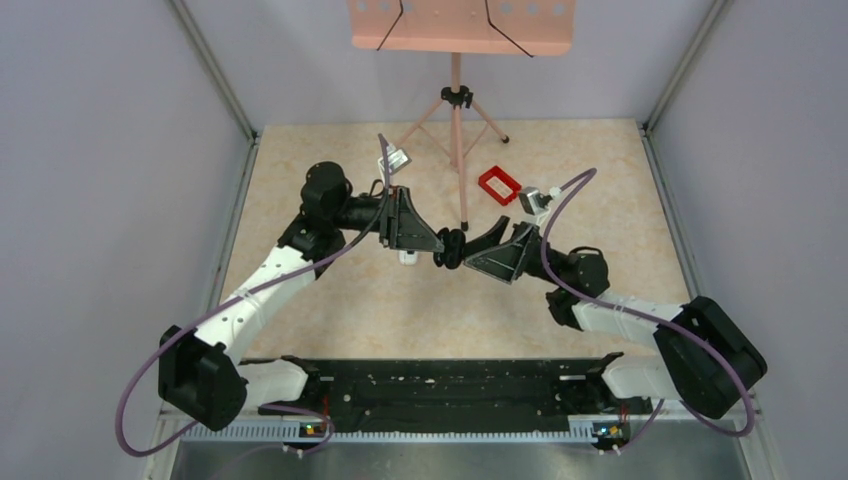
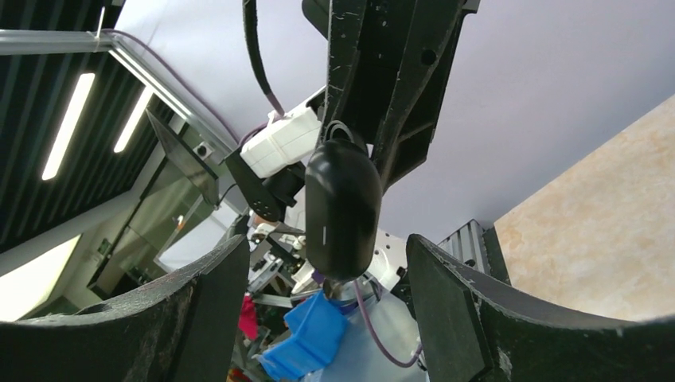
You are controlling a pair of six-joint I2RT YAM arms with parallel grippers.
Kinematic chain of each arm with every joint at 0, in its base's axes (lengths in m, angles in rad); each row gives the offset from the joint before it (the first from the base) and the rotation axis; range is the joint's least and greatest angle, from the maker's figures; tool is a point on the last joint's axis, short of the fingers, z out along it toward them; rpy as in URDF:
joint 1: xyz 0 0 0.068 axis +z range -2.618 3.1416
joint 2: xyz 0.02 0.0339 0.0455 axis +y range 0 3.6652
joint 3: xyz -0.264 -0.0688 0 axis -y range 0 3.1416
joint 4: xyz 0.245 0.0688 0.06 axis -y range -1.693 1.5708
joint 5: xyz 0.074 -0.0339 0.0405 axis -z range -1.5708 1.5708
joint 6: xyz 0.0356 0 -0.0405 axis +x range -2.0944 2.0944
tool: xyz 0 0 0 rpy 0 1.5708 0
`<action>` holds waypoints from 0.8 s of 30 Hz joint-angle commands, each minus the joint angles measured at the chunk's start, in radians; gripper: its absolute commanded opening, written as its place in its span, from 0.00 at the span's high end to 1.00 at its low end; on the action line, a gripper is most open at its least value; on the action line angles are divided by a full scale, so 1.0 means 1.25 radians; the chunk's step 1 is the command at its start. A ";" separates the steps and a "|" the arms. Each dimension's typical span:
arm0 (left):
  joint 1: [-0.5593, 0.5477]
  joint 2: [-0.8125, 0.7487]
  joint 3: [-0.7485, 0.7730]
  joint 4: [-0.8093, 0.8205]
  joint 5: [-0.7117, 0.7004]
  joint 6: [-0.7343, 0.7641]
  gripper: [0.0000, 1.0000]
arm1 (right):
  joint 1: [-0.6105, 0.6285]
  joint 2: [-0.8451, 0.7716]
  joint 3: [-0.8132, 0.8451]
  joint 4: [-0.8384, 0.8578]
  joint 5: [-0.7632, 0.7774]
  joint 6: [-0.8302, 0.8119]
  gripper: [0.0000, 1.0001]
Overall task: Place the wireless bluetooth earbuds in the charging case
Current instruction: Place the charging case with the earbuds at the center of the board.
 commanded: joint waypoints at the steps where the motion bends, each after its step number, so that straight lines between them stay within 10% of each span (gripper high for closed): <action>1: 0.004 -0.022 -0.007 0.117 0.031 -0.074 1.00 | -0.006 0.018 0.048 0.178 -0.025 0.025 0.28; 24: -0.001 -0.035 0.110 0.236 0.076 -0.270 1.00 | -0.006 -0.011 0.232 0.178 -0.185 0.081 0.27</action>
